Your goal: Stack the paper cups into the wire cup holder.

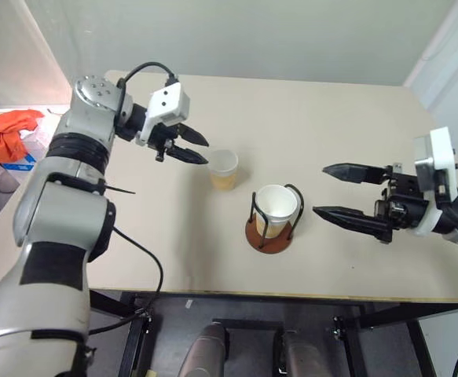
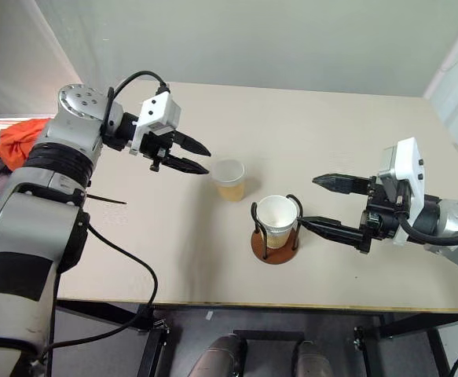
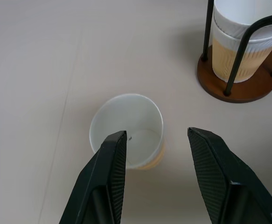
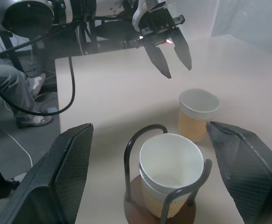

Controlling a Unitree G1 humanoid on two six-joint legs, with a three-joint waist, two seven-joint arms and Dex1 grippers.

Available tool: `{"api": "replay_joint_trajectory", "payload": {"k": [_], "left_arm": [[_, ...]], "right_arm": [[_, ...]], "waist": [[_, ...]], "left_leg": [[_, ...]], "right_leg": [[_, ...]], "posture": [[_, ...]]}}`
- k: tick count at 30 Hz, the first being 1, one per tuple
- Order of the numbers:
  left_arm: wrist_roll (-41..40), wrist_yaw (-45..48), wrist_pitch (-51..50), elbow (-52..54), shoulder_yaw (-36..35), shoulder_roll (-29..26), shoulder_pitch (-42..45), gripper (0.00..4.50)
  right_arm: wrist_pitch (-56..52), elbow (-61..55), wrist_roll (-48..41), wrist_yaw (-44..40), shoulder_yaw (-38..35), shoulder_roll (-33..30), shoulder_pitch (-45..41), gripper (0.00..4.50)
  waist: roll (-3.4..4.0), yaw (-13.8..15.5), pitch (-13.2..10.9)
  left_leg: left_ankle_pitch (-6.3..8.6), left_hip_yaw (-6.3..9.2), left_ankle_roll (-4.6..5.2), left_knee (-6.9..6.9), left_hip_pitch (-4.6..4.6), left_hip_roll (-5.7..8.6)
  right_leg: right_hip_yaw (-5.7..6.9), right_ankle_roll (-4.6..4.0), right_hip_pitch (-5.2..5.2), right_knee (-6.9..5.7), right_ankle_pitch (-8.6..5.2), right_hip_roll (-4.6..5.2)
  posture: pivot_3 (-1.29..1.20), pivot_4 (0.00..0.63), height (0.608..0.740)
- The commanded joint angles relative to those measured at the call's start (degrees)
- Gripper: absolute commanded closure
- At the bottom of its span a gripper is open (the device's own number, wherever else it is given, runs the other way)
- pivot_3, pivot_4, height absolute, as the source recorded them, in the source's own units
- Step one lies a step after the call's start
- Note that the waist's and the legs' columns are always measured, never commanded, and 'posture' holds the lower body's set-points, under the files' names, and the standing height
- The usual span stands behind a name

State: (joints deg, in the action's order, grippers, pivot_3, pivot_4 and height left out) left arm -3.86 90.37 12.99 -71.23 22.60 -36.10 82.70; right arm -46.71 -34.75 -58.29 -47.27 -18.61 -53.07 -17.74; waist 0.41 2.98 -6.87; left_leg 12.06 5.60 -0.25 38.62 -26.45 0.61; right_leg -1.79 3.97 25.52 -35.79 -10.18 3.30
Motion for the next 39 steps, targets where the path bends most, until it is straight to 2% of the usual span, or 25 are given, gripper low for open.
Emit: {"api": "replay_joint_trajectory", "payload": {"k": [1,4,15,19,23,30,34,36,39], "left_arm": [[3.6,0.41,2.96,-0.49,-1.5,0.99,-0.82,2.25],[6.19,0.07,4.13,-1.21,-1.63,1.98,-1.95,2.25],[15.74,-11.21,7.26,-3.87,-1.17,5.93,-3.12,2.25],[17.48,-12.12,7.55,-4.25,-1.65,6.59,-3.06,3.02],[18.26,-11.04,7.72,-4.32,-2.04,6.62,-3.31,4.49],[17.5,-7.77,6.71,-4.29,-4.59,4.47,-2.16,4.49],[10.39,1.44,4.0,-2.53,-8.27,2.41,3.1,4.49],[3.65,2.13,2.92,0.56,-5.79,1.86,5.17,4.49],[-13.28,2.13,-1.3,13.98,3.77,-1.39,5.75,4.49]], "right_arm": [[0.28,-2.41,-1.2,1.95,-2.16,-0.73,0.22,0.41],[-0.32,-3.74,-2.33,3.37,-3.51,-1.22,1.3,0.41],[-2.22,-8.71,-8.63,9.42,-8.93,-3.7,5.67,0.41],[-2.16,-9.45,-10.1,11.2,-9.84,-4.5,6.71,0.41],[-1.67,-9.49,-10.45,12.05,-9.76,-5.1,7.24,0.41],[-0.64,-8.29,-9.17,11.17,-8.48,-5.16,6.97,0.41],[-0.17,-6.82,-7.72,7.7,-10.1,-6.01,9.03,0.41],[0.16,-5.64,-6.21,4.97,-12.04,-6.64,11.62,0.41],[1.22,-3.92,-3.79,1.21,-14.62,-7.5,14.66,0.41]], "waist": [[0.0,-0.08,0.0],[0.0,-0.3,0.0],[-0.02,-0.42,0.01],[-0.02,-0.5,0.01],[-0.03,-0.54,0.01],[-0.03,-0.5,0.01],[-0.05,-0.46,0.0],[-0.14,-0.15,-0.01],[-0.14,0.17,0.01]], "left_leg": [[0.01,-0.1,0.0,0.0,0.03,0.01],[0.02,-0.19,0.0,-0.03,0.09,-0.04],[0.04,-0.35,0.05,0.06,0.11,-0.05],[0.05,-0.39,0.07,0.06,0.13,-0.09],[0.05,-0.39,0.07,0.07,0.13,-0.05],[0.06,-0.45,0.08,0.06,0.13,0.0],[0.07,-0.37,0.09,0.08,0.05,-0.02],[0.1,-0.25,0.14,0.07,-0.1,0.07],[0.13,-0.16,0.13,0.08,-0.28,0.13]], "right_leg": [[0.02,0.15,0.0,0.0,0.06,-0.02],[-0.04,0.33,0.01,-0.02,0.06,0.03],[-0.08,0.39,0.0,-0.02,0.02,-0.07],[-0.12,0.42,0.01,-0.02,0.01,-0.04],[-0.14,0.45,0.01,-0.02,0.0,-0.06],[-0.15,0.5,0.02,-0.03,-0.03,-0.13],[-0.19,0.5,0.07,-0.02,-0.03,-0.1],[-0.1,0.48,0.15,-0.01,-0.05,-0.18],[-0.09,0.46,0.26,0.01,-0.07,-0.04]], "posture": [[0.0,0.15,0.74],[0.0,0.15,0.74],[0.0,0.15,0.74],[0.0,0.15,0.74],[0.0,0.15,0.74],[0.0,0.15,0.74],[0.0,0.15,0.74],[0.0,0.15,0.74],[0.0,0.15,0.74]]}}
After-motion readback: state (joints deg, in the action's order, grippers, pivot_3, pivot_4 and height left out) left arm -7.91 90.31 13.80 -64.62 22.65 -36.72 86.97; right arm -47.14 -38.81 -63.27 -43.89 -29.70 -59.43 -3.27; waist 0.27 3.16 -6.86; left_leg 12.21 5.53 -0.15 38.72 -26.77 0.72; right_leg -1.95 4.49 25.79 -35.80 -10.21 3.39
